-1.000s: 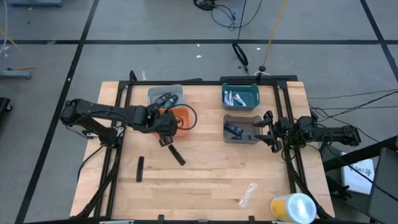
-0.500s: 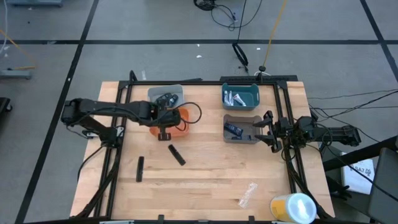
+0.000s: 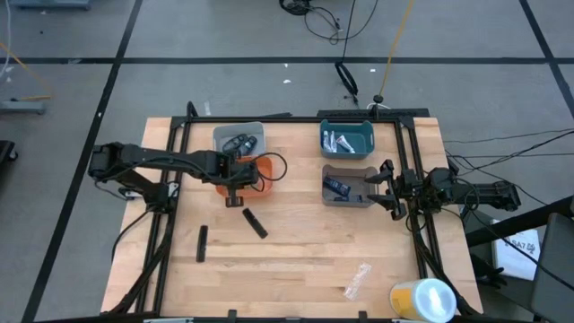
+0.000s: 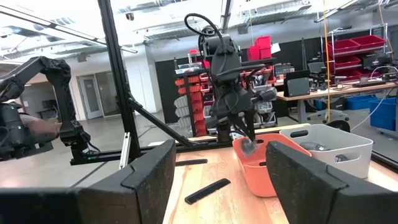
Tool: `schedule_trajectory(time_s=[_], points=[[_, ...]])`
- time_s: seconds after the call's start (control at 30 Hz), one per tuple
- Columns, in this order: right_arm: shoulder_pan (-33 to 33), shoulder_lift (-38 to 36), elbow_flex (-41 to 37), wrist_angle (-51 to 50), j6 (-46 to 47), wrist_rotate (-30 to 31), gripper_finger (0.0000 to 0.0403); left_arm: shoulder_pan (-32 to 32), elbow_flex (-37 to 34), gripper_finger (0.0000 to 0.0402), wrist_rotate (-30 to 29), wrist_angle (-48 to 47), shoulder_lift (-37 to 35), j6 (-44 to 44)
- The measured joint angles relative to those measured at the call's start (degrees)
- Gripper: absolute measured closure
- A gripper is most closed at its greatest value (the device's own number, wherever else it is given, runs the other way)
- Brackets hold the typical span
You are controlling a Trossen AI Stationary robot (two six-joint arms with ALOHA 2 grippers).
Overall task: Pick & Place Travel size toiletries
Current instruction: Put the black comb into the orange bin, then adjust the combs on the table
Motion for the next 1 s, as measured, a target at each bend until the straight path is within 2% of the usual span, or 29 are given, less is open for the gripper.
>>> schedule_trajectory(time_s=[0.47,0.67,0.8,1.0], points=[[0.02,0.02,0.00,-0.99,0.00,0.09,0.0165,0.00,-0.51,0.0401,-0.36,2.57,0.00,-0.25],[0.02,0.00,-0.01,-0.99,0.00,0.09,0.0165,0.00,-0.51,0.0395,-3.35,2.57,0.00,-2.99],[0.00,0.02,0.00,-0.99,0.00,0.11,0.0165,-0.02,-0.51,0.0364,-4.38,2.54,0.00,-4.38],[0.02,0.02,-0.01,-0.97,-0.01,0.11,0.0165,-0.40,-0.51,0.0285,-7.58,2.52,0.00,-4.62]])
